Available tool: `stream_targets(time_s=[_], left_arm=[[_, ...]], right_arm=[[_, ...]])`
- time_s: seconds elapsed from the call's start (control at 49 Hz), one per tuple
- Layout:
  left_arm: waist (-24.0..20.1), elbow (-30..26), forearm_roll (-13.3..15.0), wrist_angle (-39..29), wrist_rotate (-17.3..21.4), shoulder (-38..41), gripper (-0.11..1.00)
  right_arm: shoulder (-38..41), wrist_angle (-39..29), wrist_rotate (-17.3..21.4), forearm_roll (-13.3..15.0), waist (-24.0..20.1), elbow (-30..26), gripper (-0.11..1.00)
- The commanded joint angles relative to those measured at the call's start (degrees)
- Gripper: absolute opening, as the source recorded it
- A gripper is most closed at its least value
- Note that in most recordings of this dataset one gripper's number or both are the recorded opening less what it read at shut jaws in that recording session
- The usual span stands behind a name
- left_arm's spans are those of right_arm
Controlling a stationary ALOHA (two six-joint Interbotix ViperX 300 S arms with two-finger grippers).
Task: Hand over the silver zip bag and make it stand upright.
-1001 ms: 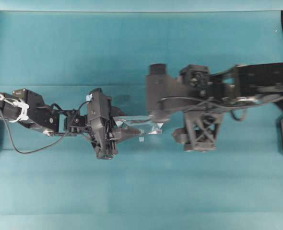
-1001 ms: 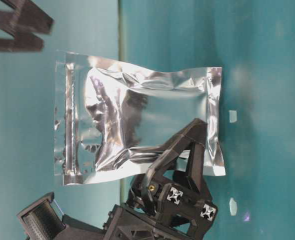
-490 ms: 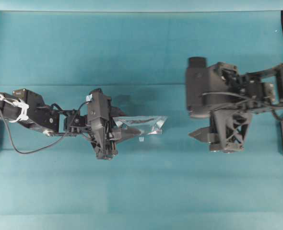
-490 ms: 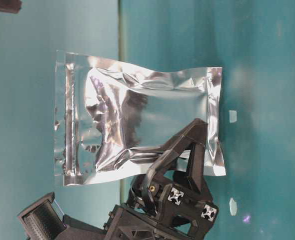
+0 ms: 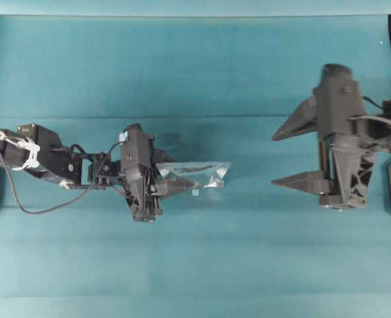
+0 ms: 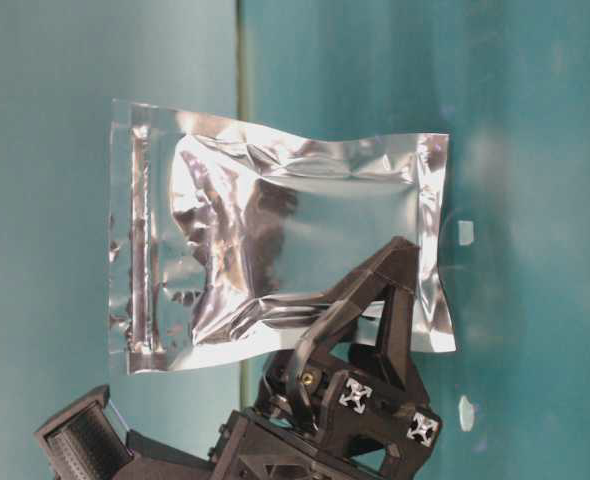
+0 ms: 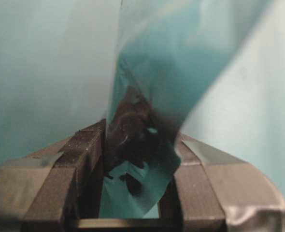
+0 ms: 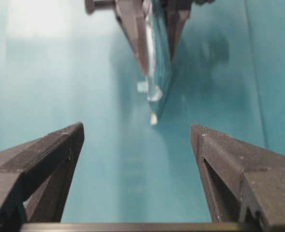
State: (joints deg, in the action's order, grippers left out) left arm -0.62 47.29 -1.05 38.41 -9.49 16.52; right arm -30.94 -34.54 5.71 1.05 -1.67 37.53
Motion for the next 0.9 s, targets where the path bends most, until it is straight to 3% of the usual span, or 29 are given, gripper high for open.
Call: stream_targets(time_s=[0.0,0.878], left_arm=[[0.62,-0.09,-0.09,-0.18,-0.09,-0.26,0.30],[0.70,-0.35,-0.09,-0.97,1.32,-0.26,0.30]], right_arm=[[-0.70,1.14,1.05,0.18,0.09,0.00,0.89],[-0.44,2.20,1.23,0.18,0.18,1.05,0.89]])
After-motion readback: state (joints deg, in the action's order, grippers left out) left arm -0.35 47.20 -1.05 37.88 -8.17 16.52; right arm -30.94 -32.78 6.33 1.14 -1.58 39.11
